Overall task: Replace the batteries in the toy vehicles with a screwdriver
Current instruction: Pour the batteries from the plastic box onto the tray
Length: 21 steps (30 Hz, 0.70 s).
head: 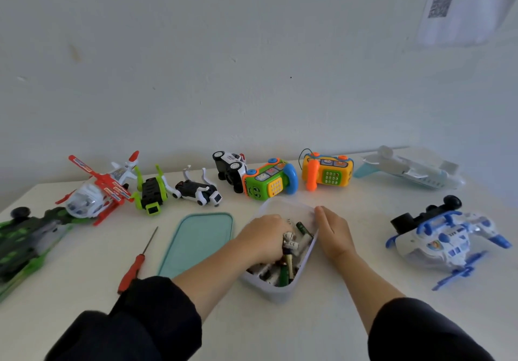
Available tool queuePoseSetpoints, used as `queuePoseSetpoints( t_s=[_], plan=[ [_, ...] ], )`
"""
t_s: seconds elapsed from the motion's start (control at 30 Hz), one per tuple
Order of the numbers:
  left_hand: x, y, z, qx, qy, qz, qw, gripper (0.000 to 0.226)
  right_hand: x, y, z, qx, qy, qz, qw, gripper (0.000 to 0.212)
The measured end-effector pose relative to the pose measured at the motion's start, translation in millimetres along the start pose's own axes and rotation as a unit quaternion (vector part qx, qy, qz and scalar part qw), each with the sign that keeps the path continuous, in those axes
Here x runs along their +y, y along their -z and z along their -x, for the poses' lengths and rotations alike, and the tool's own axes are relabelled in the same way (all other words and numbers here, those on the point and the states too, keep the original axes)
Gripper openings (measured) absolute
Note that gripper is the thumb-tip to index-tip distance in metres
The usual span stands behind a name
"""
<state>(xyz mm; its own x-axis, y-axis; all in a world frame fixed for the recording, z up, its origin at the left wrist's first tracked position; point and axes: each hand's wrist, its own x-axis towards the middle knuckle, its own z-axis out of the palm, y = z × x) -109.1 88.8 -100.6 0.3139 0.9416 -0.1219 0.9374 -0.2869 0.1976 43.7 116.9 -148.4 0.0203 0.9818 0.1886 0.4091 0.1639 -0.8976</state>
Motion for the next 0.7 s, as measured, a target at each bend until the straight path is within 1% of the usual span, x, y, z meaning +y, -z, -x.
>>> queuePoseSetpoints(
  t_s=[0.07,0.1,0.17,0.23,0.27,0.33,0.4,0.5,0.57,0.63,0.7],
  plan=[
    [-3,8,5,0.049,0.022,0.082,0.995,0.015,1,0,0,0.006,0.035,0.035,0.999,0.041],
    [-4,15,8,0.083,0.031,0.135,0.987,0.021,3,0,0,0.013,0.049,0.047,0.998,0.040],
    [-11,34,14,0.137,0.065,0.252,0.956,0.034,6,-1,1,0.023,0.072,0.058,0.995,0.045],
    [-29,48,16,0.173,0.115,0.328,0.922,0.033,7,-1,2,0.022,0.091,0.075,0.993,0.048],
    [-43,52,16,0.182,0.143,0.342,0.911,0.033,7,-1,2,0.021,0.093,0.081,0.992,0.049],
    [-69,52,19,0.177,0.200,0.333,0.904,0.025,8,-2,2,0.023,0.091,0.074,0.993,0.049],
    [-89,42,24,0.155,0.256,0.299,0.906,0.019,9,-3,1,0.024,0.083,0.061,0.994,0.046],
    [-107,15,31,0.146,0.308,0.181,0.923,0.017,11,-4,-2,0.007,0.065,0.069,0.995,0.034],
    [-110,-1,35,0.149,0.335,0.135,0.921,0.009,12,-4,-4,-0.002,0.056,0.075,0.996,0.029],
    [-108,-10,39,0.131,0.364,0.091,0.918,0.019,12,-4,-4,-0.004,0.052,0.079,0.996,0.029],
    [-106,-14,41,0.115,0.367,0.049,0.922,0.030,11,-4,-3,-0.006,0.047,0.078,0.996,0.030]
  ],
)
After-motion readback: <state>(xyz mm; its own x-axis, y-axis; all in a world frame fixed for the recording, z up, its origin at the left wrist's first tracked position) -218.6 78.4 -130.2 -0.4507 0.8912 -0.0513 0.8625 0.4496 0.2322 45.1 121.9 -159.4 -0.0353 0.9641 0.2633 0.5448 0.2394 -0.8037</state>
